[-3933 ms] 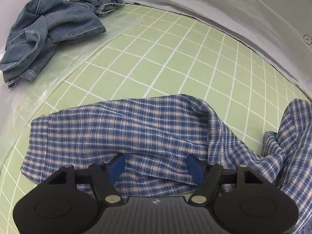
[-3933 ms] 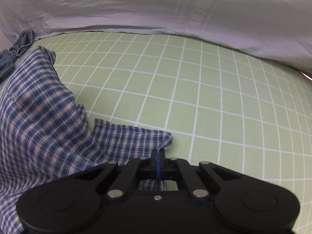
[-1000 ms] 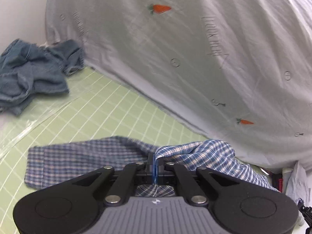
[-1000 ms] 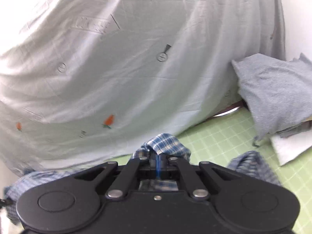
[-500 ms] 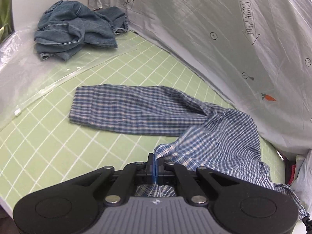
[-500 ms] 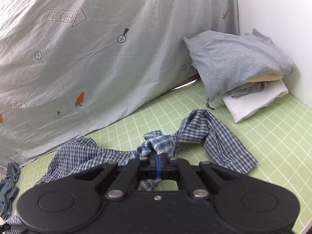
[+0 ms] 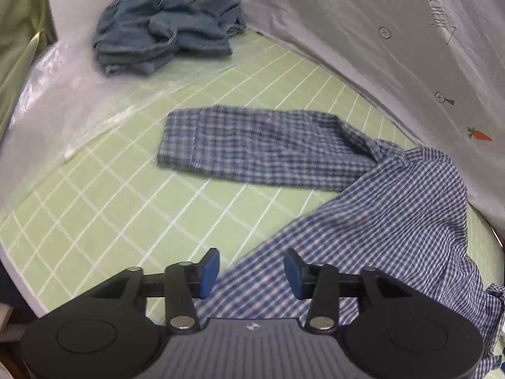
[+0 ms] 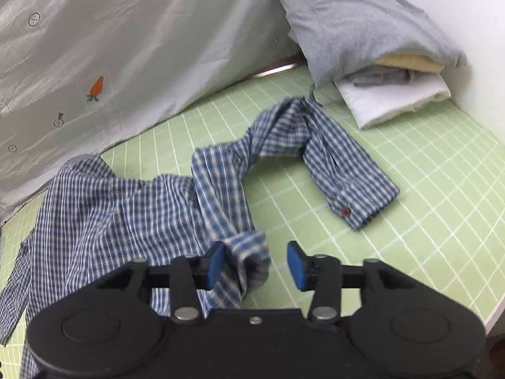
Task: Fold clothes
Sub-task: 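Grasp the shirt body with the left gripper and lift it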
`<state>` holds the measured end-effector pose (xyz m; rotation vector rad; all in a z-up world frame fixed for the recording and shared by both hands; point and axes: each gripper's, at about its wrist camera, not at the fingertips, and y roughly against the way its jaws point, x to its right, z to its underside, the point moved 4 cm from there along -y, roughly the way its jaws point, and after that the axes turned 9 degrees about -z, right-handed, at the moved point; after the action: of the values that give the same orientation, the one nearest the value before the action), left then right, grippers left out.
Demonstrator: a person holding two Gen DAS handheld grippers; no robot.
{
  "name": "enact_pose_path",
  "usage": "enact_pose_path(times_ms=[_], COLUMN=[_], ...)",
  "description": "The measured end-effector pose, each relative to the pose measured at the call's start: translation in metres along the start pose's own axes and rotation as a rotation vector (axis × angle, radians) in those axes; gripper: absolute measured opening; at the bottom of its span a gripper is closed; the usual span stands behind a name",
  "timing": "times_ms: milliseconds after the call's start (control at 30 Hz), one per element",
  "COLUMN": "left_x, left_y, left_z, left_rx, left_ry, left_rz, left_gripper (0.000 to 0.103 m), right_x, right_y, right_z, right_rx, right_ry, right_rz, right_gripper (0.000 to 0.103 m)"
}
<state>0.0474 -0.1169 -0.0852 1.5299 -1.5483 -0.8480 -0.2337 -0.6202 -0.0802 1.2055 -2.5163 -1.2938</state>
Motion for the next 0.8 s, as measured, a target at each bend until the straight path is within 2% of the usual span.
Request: enact_pose_path(times_ms=[67,133,233,333,433,567,667,700,733,767,800], left_x=[0.025,0.051,0.103,0.144,0.166,0.173,0.181,0.185,0.188,0.190,0.192], left_y=[-0.002,-0.012,-0.040,-0.075,-0.116,-0.157,-0.174,-0.177,-0.180,-0.182,-0.183], left_z=[-0.020,-0.037,-0.061,-0.078,-0.092,-0.105,-0.109,-0.110,-0.111,-0.112,-0.113], left_rx=[0.048,0.060,0.041,-0.013,-0.087,-0.173,-0.205,-0.208,-0.209,-0.210,-0.211], left_ry=[-0.043,-0.068,-0.127,-0.158,-0.081,0.082,0.108,0.102,0.095,0.099,0.105], left_rz=[0.004,0.026,0.097,0.123,0.106,0.141,0.167,0.164,0.161,0.161,0.161], left_gripper=[0.069,0.073,0.083,0.085,0.086,0.086,0.084,0.075,0.056,0.042,0.003], right_x=[-0.010,-0.016,-0.012,-0.007,-0.003,0.002,0.008,0.011,0.013,0.015,0.016], right_y=[-0.008,-0.025,-0.063,-0.107,-0.141,-0.170,-0.179,-0.181,-0.183,-0.185,-0.185], right_z=[-0.020,-0.039,-0.061,-0.074,-0.079,-0.077,-0.075,-0.074,-0.074,-0.074,-0.076], right_rx=[0.042,0.056,0.025,-0.043,-0.098,-0.164,-0.185,-0.190,-0.192,-0.190,-0.184], right_ry=[0.042,0.031,-0.064,-0.161,-0.218,-0.234,-0.247,-0.256,-0.272,-0.289,-0.295], right_rz=[0.008,0.006,-0.024,0.006,0.028,0.089,0.090,0.083,0.071,0.058,0.041], right_gripper=[0.078,0.083,0.083,0.083,0.083,0.083,0.083,0.083,0.081,0.070,0.060])
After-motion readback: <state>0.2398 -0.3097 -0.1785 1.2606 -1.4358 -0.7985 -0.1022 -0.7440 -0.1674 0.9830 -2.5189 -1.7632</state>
